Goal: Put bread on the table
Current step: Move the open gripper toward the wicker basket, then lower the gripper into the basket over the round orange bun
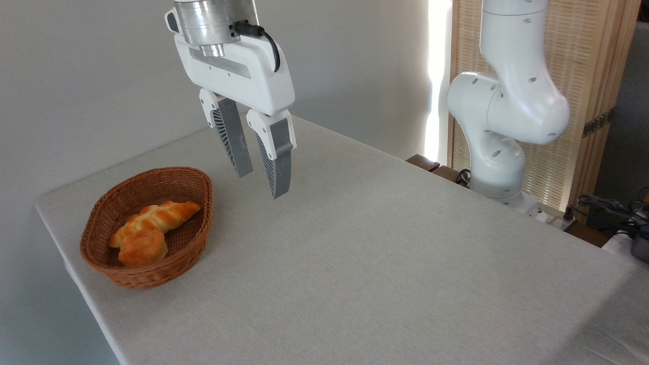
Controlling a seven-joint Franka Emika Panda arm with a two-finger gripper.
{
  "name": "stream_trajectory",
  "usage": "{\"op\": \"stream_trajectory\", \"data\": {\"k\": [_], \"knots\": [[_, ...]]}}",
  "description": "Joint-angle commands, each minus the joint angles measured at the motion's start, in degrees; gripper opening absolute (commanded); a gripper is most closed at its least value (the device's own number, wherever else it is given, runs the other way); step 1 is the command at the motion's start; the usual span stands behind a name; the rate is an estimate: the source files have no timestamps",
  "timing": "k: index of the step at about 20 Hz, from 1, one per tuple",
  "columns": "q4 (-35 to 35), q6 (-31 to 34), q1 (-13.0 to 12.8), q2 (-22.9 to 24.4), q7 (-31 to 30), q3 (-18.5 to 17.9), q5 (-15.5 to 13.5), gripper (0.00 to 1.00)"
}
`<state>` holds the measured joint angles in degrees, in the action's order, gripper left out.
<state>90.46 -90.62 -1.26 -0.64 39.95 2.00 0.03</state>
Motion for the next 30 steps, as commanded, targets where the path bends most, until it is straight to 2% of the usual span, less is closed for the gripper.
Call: {"op": "stream_trajectory", "data": {"k": [1, 13, 15, 17, 22, 28, 30], "knots": [[0.33, 0.09, 2.21, 0.55, 0.74, 0.2, -2.91, 1.0], [0.33, -0.26, 1.79, 0.29, 0.74, 0.99, -3.02, 1.0], [0.42, -1.83, 1.79, 0.29, 0.66, 1.69, -3.98, 1.0], [0.51, -4.9, 1.7, 0.02, 0.57, 3.27, -5.56, 1.0], [0.51, -11.23, 1.7, -2.78, -0.13, 9.23, -5.74, 1.0], [2.09, -23.96, 1.61, -9.11, -3.21, 18.64, -5.39, 1.0], [3.84, -30.72, 1.61, -10.43, -3.21, 19.88, -5.13, 1.0]]}}
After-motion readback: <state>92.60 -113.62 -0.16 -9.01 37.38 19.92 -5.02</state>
